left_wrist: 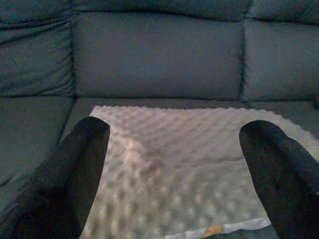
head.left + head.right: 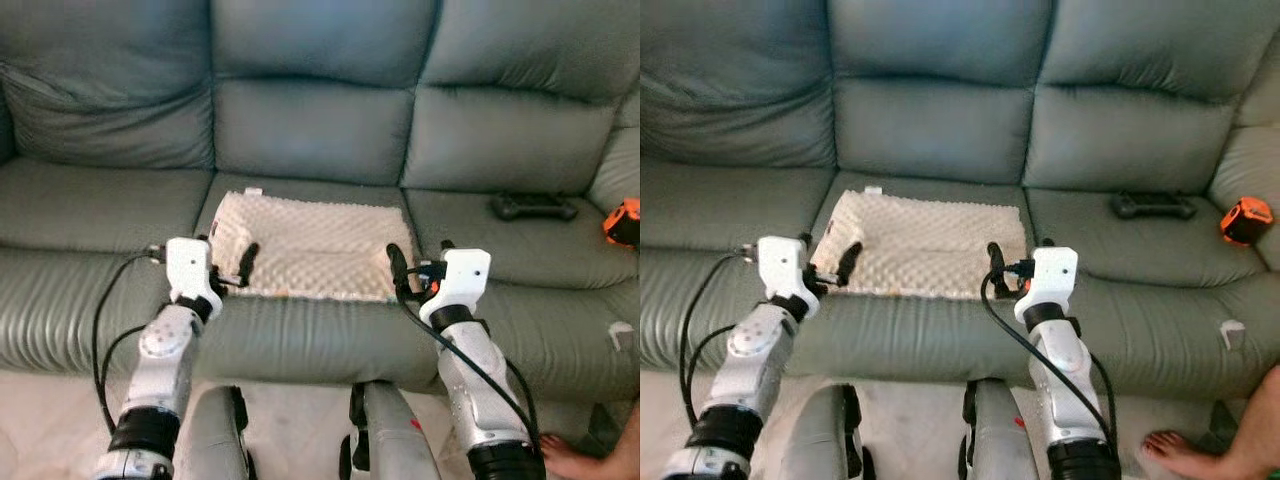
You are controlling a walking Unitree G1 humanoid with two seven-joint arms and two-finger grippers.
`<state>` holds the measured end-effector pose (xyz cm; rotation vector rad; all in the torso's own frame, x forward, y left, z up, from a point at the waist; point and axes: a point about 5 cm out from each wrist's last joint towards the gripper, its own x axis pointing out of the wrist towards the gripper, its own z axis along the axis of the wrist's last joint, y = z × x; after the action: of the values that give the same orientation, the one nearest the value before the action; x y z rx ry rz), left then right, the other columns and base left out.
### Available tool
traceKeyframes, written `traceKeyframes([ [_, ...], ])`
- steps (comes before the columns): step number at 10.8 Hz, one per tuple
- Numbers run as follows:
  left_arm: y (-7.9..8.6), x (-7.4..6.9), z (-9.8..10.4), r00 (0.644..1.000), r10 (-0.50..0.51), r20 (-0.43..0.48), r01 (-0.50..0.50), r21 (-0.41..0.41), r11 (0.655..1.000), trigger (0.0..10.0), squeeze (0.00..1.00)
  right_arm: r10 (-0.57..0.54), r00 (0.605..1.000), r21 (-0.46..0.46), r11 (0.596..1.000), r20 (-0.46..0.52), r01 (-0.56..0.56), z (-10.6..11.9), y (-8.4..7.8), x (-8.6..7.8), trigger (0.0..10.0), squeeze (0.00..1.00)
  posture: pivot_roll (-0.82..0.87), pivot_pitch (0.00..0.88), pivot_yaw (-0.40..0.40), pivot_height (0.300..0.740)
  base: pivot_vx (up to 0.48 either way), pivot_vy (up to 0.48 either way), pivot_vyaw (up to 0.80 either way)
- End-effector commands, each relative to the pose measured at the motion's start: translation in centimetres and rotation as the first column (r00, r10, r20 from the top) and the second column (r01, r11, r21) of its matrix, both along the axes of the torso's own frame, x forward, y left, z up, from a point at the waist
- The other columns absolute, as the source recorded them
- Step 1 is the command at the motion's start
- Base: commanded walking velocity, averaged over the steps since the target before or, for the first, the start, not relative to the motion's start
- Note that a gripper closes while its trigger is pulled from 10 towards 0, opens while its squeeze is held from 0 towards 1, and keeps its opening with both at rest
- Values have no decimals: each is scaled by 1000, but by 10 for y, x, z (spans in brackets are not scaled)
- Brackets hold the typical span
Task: Move the pillow to the sofa
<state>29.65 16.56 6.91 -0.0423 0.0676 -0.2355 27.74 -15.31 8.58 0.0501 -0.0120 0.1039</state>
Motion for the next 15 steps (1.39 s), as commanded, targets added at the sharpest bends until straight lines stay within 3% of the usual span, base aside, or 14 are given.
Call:
traceKeyframes([
  [1,-3,1,4,1000,-18,11,18,0,1000,10000,0,-7,1000,-12,1000,20,8,7,-2,2,10000,0,-63,31,-32,693,0,0,0],
  [4,-7,4,5,999,-30,-10,30,14,999,10000,0,33,999,-21,999,20,-32,9,6,6,10000,0,-76,40,-19,740,0,0,0],
  [12,-15,4,2,998,-32,-48,32,-5,999,10000,0,98,995,-46,994,1,-98,7,12,6,10000,0,-83,60,-17,740,0,0,0],
  [15,-14,3,2,998,-34,-46,35,5,999,10000,0,115,993,-28,993,1,-115,8,15,6,10000,0,-84,66,-15,740,0,0,800],
])
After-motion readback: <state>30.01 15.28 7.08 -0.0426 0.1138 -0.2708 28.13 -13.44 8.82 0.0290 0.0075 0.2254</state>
